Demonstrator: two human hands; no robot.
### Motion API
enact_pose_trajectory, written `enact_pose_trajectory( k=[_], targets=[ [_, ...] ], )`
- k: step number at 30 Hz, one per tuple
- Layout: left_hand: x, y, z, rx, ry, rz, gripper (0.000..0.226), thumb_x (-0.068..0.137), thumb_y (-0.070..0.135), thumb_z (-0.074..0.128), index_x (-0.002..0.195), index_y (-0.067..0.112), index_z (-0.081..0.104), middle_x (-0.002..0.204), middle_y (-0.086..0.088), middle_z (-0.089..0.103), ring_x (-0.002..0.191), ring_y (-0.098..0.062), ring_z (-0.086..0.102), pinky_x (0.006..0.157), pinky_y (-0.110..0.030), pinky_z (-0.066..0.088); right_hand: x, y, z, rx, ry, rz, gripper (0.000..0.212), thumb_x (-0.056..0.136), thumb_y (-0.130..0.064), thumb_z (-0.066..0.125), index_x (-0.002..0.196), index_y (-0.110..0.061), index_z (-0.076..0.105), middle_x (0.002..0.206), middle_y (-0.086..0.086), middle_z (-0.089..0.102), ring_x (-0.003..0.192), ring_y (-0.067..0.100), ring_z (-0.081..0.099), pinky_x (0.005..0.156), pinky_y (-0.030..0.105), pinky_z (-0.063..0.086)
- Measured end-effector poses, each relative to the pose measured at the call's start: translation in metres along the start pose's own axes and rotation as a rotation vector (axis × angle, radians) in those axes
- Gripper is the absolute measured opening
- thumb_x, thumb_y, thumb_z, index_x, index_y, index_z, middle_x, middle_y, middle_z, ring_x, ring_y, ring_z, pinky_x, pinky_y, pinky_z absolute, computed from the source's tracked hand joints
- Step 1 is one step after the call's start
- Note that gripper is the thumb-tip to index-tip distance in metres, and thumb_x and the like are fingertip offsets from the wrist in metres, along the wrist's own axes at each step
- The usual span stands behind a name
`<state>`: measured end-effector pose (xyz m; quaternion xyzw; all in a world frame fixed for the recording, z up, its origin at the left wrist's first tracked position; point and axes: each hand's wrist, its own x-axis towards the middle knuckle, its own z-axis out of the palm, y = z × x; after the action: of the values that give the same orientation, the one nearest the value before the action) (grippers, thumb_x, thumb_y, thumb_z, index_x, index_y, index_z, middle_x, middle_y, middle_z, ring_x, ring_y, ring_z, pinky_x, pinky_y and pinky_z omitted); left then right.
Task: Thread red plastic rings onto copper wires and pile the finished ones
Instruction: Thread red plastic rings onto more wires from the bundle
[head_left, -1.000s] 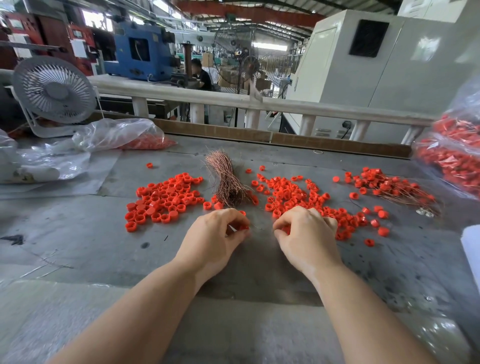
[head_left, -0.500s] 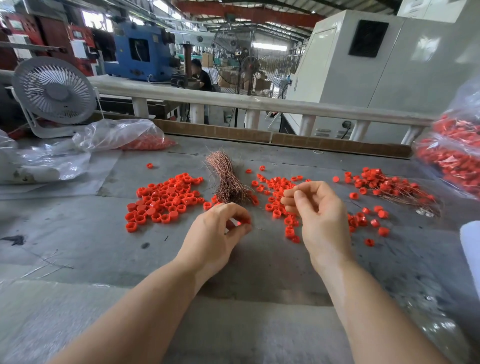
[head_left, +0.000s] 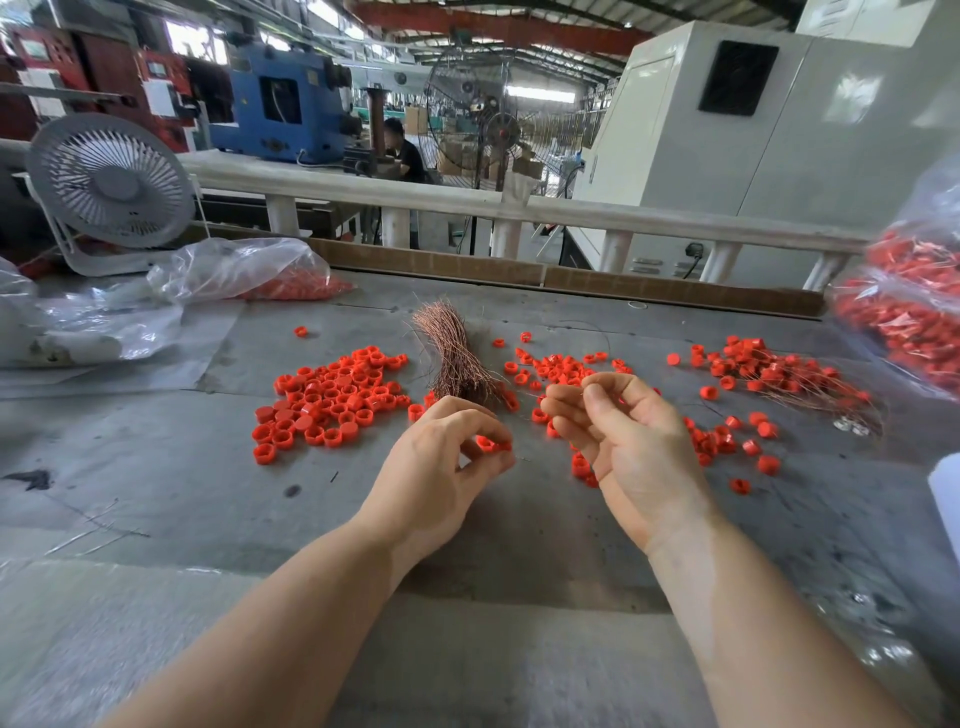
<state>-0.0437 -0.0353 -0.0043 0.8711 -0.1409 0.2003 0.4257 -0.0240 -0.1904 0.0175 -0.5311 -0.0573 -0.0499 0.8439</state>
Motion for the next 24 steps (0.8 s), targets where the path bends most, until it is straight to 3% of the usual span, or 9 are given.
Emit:
enact_pose_trajectory(
  k=[7,15,20,24],
  targets=[
    [-0.0009,-0.0012,0.0013,0.031,0.027,-0.02,0.008,0.082,0.02,0.068,0.09,0.02,0.067,0.091,0.013,0.055,0.08,-0.007,0.055,0.072,-0.012,0.039,-0.0004,0.0008,-0.0027,0.026,-0.015,0.029,0.018,0.096,0.0,0.041,0.085,-0.008,0.052,0.074,0.01,0.071,0.072,0.019,0.07,0.06,0.02,0.055],
    [-0.0012,0.0002,-0.0004,0.008,0.05,-0.035,0.014,0.084,0.019,0.067,0.097,0.02,0.065,0.081,0.018,0.056,0.075,-0.002,0.053,0.069,-0.006,0.037,-0.0001,-0.0022,-0.0035,0.119,-0.027,0.09,0.017,0.096,-0.001,0.041,0.084,-0.008,0.051,0.075,0.011,0.071,0.072,0.018,0.071,0.058,0.019,0.054],
    [-0.0011,0.0031,-0.0011,0.048,0.076,0.042,0.012,0.085,0.018,0.066,0.096,0.015,0.069,0.086,0.01,0.058,0.077,-0.008,0.053,0.071,-0.009,0.038,0.0009,0.0007,-0.0027,0.035,-0.017,0.109,0.017,0.096,-0.001,0.043,0.084,-0.007,0.052,0.074,0.012,0.071,0.07,0.019,0.07,0.057,0.019,0.054],
    [-0.0025,0.0066,-0.0019,0.089,0.099,0.167,0.012,0.083,0.011,0.067,0.095,0.008,0.07,0.092,0.01,0.051,0.076,-0.001,0.045,0.071,-0.007,0.037,0.0011,0.0011,-0.0031,-0.008,0.019,0.149,0.015,0.095,-0.002,0.045,0.084,-0.008,0.052,0.072,0.012,0.072,0.066,0.017,0.07,0.053,0.018,0.054]
  ],
)
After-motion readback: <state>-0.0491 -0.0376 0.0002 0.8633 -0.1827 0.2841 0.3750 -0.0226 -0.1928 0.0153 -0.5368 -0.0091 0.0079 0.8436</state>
